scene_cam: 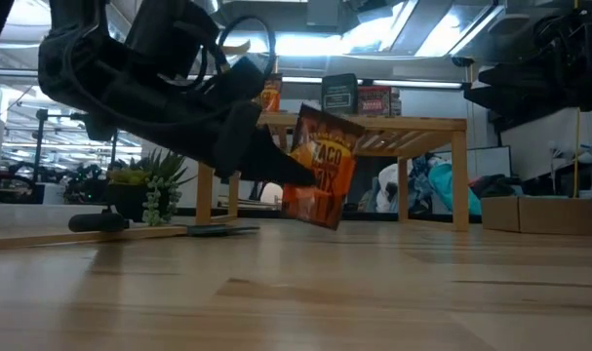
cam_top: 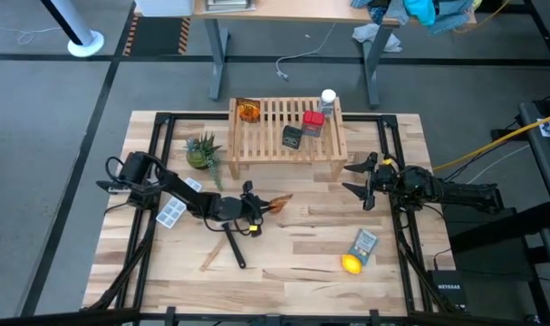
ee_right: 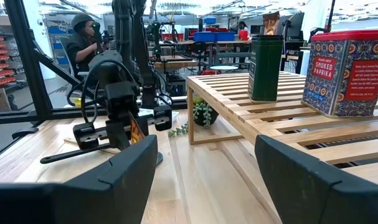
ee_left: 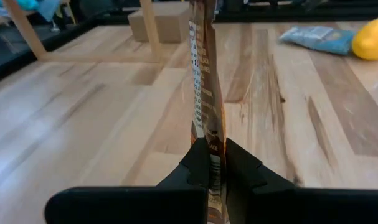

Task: Shelf spices
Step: Remove the orange seasoning pack from the shelf

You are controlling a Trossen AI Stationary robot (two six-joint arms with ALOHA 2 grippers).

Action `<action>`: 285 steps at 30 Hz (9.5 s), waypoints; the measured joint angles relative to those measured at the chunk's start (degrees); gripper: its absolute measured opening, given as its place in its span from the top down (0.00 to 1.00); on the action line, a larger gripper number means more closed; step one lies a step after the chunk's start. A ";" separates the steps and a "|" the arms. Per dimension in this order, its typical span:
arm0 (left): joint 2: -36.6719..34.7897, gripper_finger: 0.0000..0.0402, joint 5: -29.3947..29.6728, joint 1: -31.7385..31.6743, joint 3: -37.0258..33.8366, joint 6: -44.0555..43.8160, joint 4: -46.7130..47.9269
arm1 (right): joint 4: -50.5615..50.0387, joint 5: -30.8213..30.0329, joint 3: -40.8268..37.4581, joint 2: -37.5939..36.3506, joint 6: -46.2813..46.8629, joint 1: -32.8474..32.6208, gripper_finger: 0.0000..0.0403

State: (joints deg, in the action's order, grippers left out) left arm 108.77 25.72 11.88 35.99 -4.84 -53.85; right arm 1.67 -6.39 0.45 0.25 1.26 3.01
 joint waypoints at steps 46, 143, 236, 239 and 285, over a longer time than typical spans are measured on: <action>-0.11 0.45 -5.67 -3.10 4.04 -2.03 2.55 | -0.21 1.66 0.00 0.00 -0.02 0.00 0.31; -31.39 0.84 -57.77 -59.08 4.02 14.27 27.37 | -0.24 2.99 0.00 0.01 -0.02 -0.02 0.31; -19.93 0.99 5.91 2.27 -16.97 -3.38 0.19 | -0.52 3.00 0.00 0.00 1.29 -0.02 0.31; -18.79 0.99 5.92 0.85 -16.33 -3.57 0.17 | -0.52 2.99 0.01 0.00 1.28 -0.02 0.31; -6.52 0.80 -6.25 -5.07 -8.83 -8.68 2.53 | -0.26 2.99 0.02 0.00 -0.07 0.00 0.31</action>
State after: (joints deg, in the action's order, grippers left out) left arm 102.26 19.46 6.81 27.16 -13.52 -51.32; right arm 1.41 -3.40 0.47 0.25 1.19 3.01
